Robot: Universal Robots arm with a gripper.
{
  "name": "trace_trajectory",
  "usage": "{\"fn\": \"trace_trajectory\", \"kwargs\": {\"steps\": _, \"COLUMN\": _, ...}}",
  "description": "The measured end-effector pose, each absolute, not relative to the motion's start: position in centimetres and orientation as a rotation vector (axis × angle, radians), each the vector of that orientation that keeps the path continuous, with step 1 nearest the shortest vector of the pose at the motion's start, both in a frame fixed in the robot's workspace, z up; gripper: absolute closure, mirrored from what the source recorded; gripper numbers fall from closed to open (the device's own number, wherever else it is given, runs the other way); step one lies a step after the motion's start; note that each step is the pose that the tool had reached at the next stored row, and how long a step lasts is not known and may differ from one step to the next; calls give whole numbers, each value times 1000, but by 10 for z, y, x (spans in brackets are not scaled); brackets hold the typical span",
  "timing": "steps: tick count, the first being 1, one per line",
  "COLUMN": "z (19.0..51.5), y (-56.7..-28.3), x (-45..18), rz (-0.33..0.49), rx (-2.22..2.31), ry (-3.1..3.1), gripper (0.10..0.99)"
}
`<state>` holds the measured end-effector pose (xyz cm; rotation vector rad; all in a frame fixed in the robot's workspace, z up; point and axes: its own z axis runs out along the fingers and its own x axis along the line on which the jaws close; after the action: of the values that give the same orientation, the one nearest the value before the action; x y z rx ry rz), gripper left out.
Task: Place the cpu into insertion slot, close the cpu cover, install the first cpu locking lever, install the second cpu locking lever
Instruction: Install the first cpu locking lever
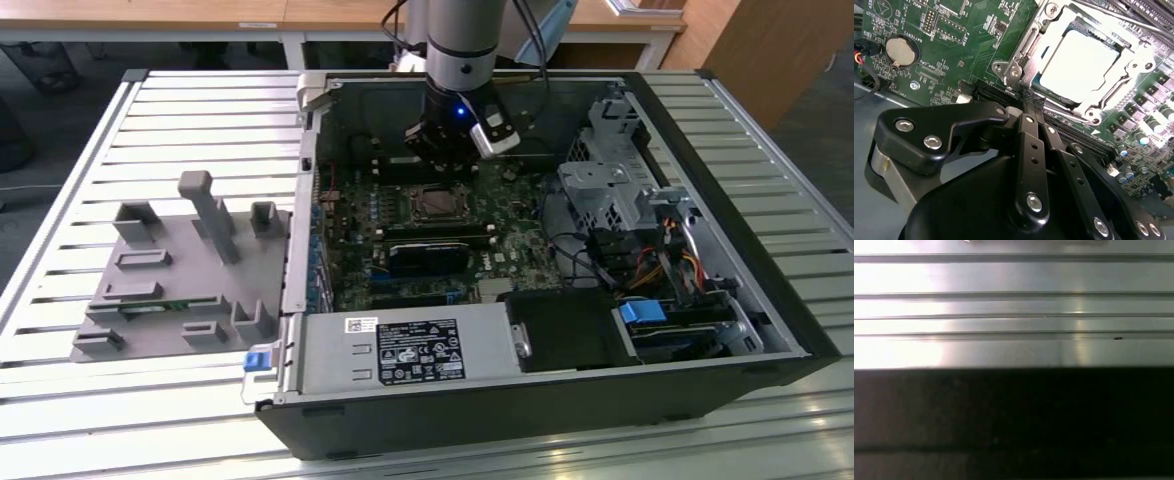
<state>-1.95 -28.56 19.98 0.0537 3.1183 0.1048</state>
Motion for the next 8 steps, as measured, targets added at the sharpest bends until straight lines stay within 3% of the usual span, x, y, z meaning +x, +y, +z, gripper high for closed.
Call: {"fn": "trace_trajectory", "kwargs": {"steps": 8, "z": 197, "y": -285, "x": -19, "rz": 98, "rx": 54, "ry": 3116, "gripper": 980}}
